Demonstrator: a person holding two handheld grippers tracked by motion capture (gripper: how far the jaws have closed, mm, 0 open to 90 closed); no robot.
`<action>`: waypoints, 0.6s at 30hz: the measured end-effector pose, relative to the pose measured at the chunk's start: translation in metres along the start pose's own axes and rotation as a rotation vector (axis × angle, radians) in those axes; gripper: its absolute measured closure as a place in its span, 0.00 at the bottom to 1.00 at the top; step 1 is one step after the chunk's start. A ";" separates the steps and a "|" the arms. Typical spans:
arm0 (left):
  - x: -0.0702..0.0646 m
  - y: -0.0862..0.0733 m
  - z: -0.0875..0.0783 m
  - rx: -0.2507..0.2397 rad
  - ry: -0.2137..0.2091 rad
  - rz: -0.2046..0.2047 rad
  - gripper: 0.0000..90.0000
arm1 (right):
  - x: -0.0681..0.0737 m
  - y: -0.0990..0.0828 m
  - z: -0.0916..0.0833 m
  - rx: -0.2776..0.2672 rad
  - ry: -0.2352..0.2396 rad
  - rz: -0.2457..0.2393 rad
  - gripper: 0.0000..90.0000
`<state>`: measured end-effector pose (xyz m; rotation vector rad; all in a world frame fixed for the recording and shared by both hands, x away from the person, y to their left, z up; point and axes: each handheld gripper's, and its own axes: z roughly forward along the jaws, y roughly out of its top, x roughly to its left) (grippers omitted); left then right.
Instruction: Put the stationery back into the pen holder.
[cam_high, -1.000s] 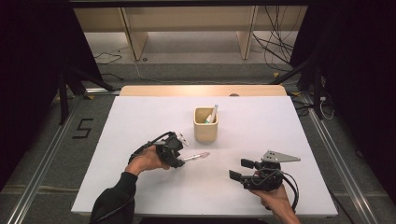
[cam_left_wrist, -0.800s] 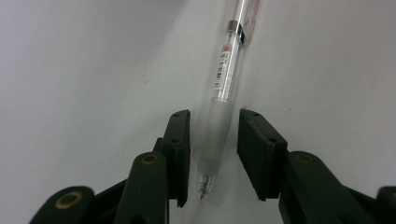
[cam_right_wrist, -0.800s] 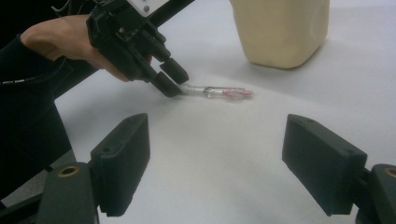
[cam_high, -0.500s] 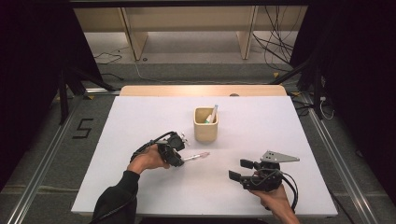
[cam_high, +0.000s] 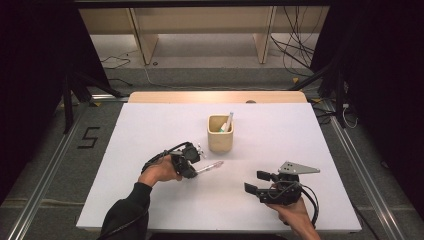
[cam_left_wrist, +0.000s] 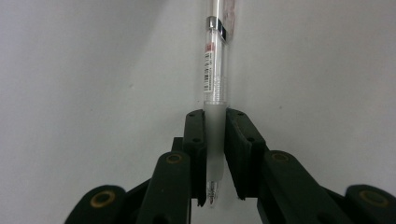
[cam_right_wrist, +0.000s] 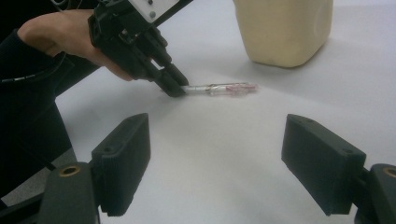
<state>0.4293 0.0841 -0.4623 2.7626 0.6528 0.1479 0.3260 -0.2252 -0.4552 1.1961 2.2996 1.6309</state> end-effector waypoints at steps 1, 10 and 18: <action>0.000 0.000 0.000 0.000 0.001 0.001 0.87 | 0.000 0.000 0.000 0.000 0.000 0.000 0.27; -0.001 -0.001 0.000 -0.007 0.009 0.021 0.88 | 0.000 0.000 0.000 0.000 -0.001 -0.001 0.27; 0.000 -0.005 -0.004 -0.024 -0.009 0.014 0.88 | 0.001 0.001 -0.001 -0.006 -0.001 -0.004 0.27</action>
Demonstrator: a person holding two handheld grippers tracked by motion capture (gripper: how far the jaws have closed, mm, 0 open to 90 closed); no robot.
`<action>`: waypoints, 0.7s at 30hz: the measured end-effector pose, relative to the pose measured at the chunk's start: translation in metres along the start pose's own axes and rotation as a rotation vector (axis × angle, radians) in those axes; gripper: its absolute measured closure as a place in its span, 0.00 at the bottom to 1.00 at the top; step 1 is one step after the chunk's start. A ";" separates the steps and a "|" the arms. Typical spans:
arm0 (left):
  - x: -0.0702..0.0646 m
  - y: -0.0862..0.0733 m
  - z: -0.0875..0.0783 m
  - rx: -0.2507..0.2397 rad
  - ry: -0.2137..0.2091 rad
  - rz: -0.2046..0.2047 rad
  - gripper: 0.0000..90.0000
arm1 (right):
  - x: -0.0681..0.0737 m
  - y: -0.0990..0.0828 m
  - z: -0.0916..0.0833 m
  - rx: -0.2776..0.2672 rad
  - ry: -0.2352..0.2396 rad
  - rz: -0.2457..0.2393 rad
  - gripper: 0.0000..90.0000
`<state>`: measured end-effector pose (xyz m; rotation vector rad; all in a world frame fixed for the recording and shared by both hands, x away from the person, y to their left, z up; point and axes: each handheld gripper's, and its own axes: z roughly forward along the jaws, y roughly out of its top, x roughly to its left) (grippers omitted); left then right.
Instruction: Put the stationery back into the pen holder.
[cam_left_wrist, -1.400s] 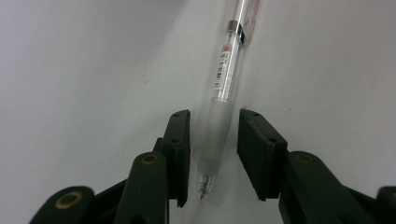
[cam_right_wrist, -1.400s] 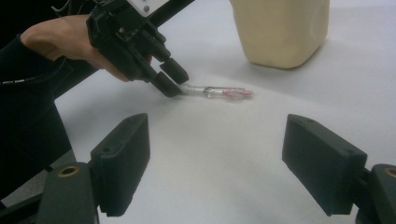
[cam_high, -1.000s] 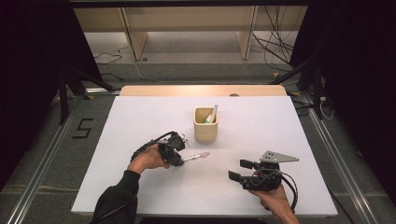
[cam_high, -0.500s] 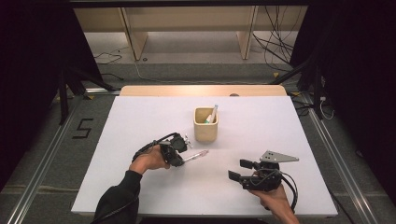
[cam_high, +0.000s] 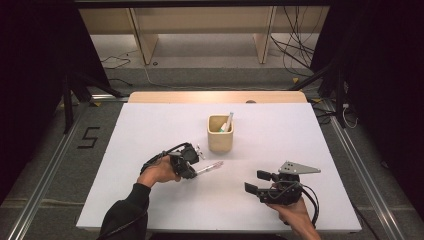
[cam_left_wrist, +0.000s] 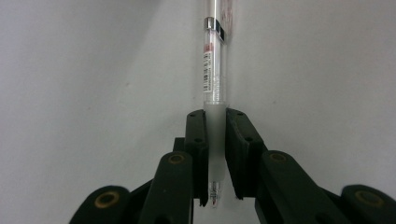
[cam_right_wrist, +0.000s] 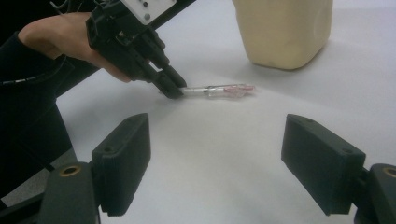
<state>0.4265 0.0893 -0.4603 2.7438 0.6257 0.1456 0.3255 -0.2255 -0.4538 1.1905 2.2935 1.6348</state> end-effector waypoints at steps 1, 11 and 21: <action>0.000 -0.001 -0.001 -0.009 -0.004 -0.004 0.88 | 0.000 0.000 0.000 -0.001 0.001 -0.001 0.27; -0.003 -0.005 -0.012 -0.038 -0.012 -0.011 0.88 | 0.004 0.001 0.000 -0.008 -0.012 -0.029 0.26; -0.018 -0.005 -0.021 -0.042 -0.027 0.013 0.88 | 0.019 0.002 0.004 -0.014 -0.037 -0.125 0.26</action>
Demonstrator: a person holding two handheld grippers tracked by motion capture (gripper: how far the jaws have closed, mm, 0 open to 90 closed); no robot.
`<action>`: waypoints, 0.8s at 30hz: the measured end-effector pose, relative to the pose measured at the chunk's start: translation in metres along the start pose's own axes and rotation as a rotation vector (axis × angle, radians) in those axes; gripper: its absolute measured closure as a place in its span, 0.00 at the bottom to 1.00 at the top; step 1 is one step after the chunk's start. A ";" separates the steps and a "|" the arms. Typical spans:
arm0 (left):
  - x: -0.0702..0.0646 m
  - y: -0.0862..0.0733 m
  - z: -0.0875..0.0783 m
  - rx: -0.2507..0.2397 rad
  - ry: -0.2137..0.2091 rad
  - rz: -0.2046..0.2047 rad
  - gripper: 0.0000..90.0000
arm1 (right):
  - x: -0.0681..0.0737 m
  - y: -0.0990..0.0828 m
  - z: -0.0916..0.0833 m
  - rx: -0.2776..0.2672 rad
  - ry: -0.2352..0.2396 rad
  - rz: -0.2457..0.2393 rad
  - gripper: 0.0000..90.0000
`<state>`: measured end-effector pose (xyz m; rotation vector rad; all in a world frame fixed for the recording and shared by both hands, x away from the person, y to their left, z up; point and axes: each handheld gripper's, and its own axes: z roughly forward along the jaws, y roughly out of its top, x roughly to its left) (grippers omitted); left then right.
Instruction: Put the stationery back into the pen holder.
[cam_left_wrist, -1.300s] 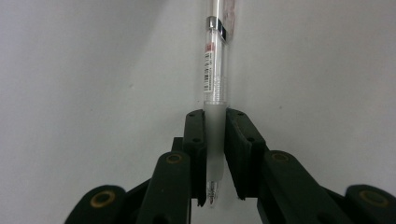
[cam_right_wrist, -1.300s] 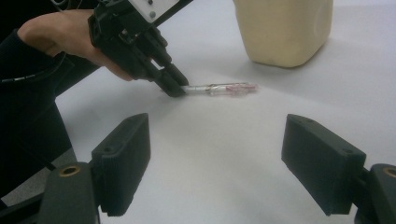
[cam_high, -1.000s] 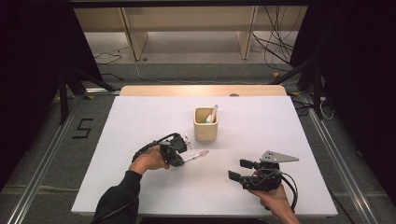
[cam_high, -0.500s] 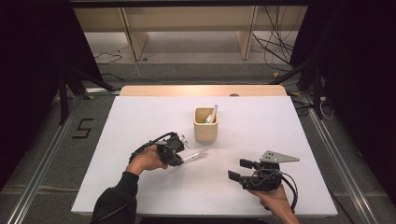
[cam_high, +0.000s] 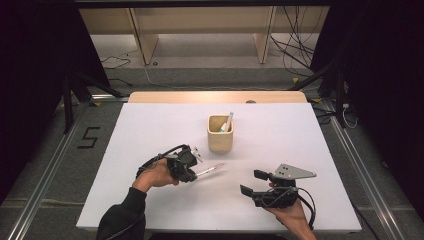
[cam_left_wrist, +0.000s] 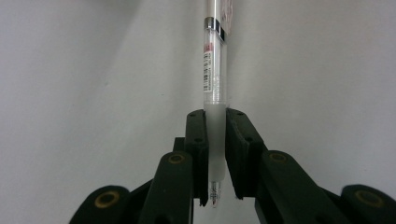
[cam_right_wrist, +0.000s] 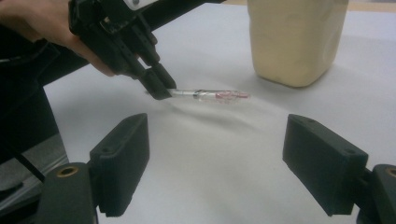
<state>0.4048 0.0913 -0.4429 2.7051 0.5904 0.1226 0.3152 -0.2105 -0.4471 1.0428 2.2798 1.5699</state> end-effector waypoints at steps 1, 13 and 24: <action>-0.002 0.000 -0.001 0.000 -0.003 0.004 0.88 | 0.002 0.000 0.001 0.001 -0.004 -0.013 0.26; -0.025 0.005 -0.007 0.001 -0.033 0.044 0.88 | 0.029 0.001 0.012 0.000 -0.051 -0.176 0.27; -0.033 0.006 -0.012 -0.006 -0.048 0.055 0.88 | 0.052 -0.004 0.028 0.059 -0.101 -0.343 0.27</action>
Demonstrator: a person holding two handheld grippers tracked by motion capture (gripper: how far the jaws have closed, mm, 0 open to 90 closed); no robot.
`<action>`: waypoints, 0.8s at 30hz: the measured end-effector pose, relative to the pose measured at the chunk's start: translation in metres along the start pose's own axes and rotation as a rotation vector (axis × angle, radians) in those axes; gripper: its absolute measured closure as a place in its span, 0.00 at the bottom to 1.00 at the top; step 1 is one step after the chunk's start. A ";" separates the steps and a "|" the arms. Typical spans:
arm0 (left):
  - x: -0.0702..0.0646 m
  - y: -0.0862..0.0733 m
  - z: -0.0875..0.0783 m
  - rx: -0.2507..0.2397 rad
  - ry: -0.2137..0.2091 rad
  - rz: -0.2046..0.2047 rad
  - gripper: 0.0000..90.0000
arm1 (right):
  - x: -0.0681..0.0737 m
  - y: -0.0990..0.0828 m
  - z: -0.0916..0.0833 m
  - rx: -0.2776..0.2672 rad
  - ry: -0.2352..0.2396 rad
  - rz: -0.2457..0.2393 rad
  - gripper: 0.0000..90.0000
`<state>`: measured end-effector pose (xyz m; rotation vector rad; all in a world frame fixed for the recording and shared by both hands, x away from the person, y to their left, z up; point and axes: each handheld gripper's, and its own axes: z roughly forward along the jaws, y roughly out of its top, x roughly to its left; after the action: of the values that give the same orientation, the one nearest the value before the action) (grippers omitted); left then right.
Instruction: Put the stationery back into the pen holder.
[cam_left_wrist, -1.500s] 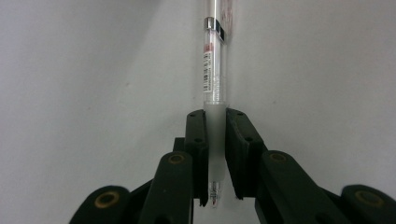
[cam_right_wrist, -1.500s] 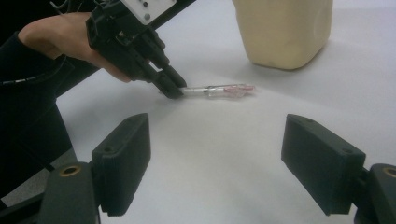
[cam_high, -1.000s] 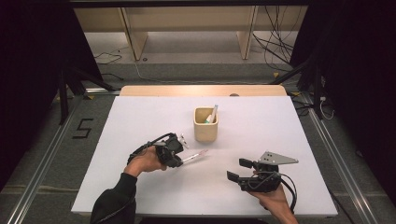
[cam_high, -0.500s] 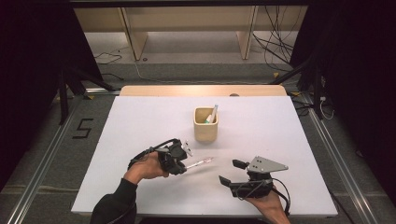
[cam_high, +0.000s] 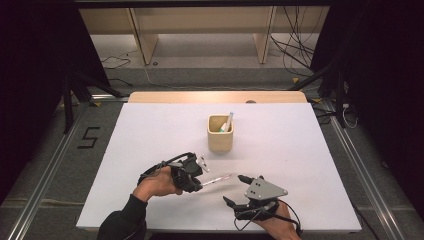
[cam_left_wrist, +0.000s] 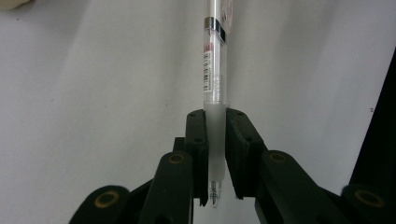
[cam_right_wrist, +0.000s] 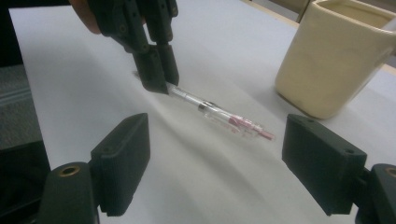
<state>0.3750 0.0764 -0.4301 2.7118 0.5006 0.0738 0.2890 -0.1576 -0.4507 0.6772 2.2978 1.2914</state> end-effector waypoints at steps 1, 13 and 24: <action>-0.001 0.000 0.000 -0.003 -0.005 -0.003 0.88 | 0.002 0.000 0.001 0.003 -0.003 -0.014 0.27; -0.007 -0.002 -0.008 -0.001 -0.011 0.000 0.88 | 0.025 0.002 0.013 0.045 -0.132 -0.268 0.28; -0.011 -0.002 -0.010 0.010 -0.015 0.012 0.88 | 0.045 0.002 0.029 0.088 -0.226 -0.474 0.30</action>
<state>0.3627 0.0776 -0.4216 2.7228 0.4822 0.0549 0.2706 -0.1108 -0.4687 0.2592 2.1607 0.8527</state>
